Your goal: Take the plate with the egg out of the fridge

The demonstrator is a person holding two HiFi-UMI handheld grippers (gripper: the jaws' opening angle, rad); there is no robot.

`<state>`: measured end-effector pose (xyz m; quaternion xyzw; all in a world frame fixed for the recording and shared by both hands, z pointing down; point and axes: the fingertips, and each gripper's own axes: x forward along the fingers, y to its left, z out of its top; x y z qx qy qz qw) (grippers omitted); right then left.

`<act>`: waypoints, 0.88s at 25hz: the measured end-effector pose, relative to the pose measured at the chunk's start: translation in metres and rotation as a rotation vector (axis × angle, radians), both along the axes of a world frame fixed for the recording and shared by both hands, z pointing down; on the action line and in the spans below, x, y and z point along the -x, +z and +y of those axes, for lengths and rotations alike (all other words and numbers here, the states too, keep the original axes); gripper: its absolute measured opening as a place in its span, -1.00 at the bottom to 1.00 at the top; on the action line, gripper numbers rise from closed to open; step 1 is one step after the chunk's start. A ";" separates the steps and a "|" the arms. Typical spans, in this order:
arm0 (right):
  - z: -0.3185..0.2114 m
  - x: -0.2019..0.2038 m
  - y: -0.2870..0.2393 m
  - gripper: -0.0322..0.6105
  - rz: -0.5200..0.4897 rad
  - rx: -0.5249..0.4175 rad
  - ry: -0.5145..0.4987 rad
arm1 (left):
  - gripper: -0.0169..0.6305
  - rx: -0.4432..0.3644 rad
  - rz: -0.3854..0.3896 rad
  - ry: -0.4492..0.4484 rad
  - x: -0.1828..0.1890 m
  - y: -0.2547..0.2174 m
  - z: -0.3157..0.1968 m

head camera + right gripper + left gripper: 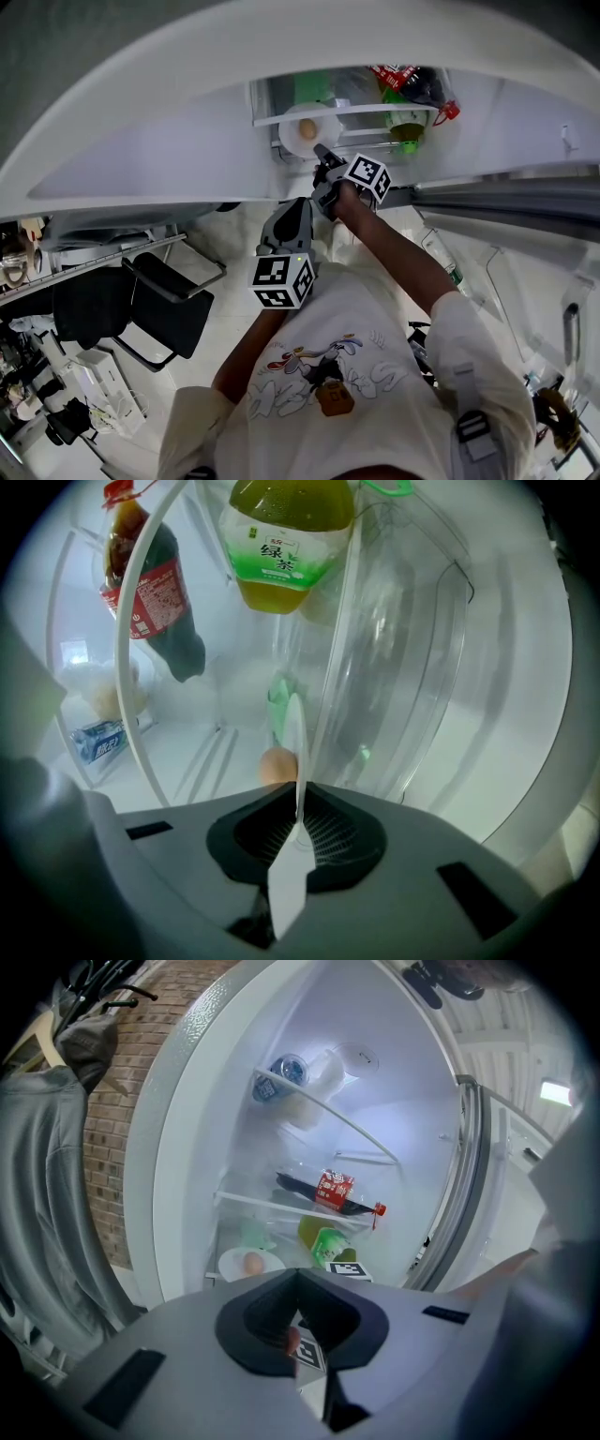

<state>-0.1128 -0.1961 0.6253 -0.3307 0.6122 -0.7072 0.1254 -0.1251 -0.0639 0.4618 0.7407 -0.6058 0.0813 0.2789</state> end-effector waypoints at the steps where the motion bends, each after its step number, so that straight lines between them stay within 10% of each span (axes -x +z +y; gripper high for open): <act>1: 0.000 0.000 0.000 -0.81 -0.001 0.003 0.001 | -0.92 0.000 0.000 -0.001 0.000 0.000 0.000; 22: 0.002 -0.006 -0.002 -0.83 -0.031 0.013 -0.020 | -0.92 -0.015 -0.001 -0.026 0.001 -0.004 0.007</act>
